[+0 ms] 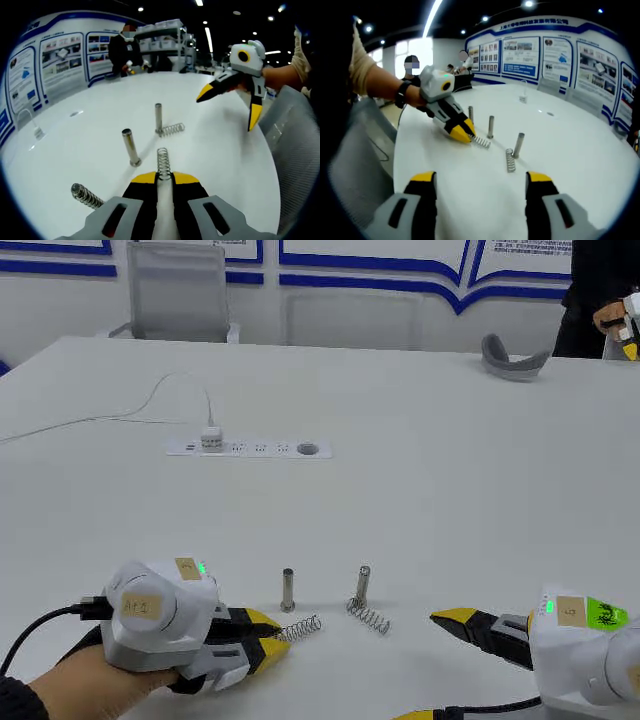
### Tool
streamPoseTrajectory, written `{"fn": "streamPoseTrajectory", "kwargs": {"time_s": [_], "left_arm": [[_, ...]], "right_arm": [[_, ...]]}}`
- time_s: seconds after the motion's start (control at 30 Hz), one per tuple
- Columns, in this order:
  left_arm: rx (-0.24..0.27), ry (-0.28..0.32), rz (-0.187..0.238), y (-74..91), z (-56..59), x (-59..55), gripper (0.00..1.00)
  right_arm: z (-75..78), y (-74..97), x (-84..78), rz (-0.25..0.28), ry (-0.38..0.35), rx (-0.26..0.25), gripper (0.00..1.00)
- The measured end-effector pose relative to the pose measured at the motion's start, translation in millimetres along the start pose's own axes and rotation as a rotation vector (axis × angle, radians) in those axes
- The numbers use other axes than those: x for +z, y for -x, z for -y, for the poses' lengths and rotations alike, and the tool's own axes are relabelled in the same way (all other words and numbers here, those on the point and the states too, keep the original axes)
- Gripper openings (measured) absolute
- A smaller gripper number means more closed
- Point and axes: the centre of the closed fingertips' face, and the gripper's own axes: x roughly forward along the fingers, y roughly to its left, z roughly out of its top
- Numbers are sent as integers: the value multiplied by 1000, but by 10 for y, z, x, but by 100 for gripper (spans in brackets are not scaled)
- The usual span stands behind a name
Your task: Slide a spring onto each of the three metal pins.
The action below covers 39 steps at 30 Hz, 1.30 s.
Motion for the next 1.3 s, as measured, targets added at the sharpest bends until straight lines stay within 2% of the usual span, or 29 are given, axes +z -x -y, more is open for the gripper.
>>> {"fn": "streamPoseTrajectory", "kwargs": {"time_s": [0.1, 0.27, 0.53, 0.73, 0.97, 1.2, 1.3], "left_arm": [[-6, -4, -5, 29, 34, 4, 10], [-40, -51, -19, 76, 152, 51, 10], [-84, -109, -15, 158, 315, 206, 10], [-113, -149, -20, 211, 413, 276, 10], [-160, -202, -22, 277, 572, 358, 10], [-193, -254, -45, 296, 688, 364, 10], [-206, -272, -52, 301, 722, 374, 10]], "right_arm": [[-24, -11, 35, 6, 12, 7, 72], [-59, -25, 98, 10, 45, 22, 65], [-95, -82, 247, 25, 96, 42, 48], [-113, -122, 297, 20, 130, 56, 40], [-183, -170, 345, 15, 169, 83, 33], [-296, -214, 351, -3, 217, 127, 28], [-356, -239, 320, -28, 259, 155, 27]]}}
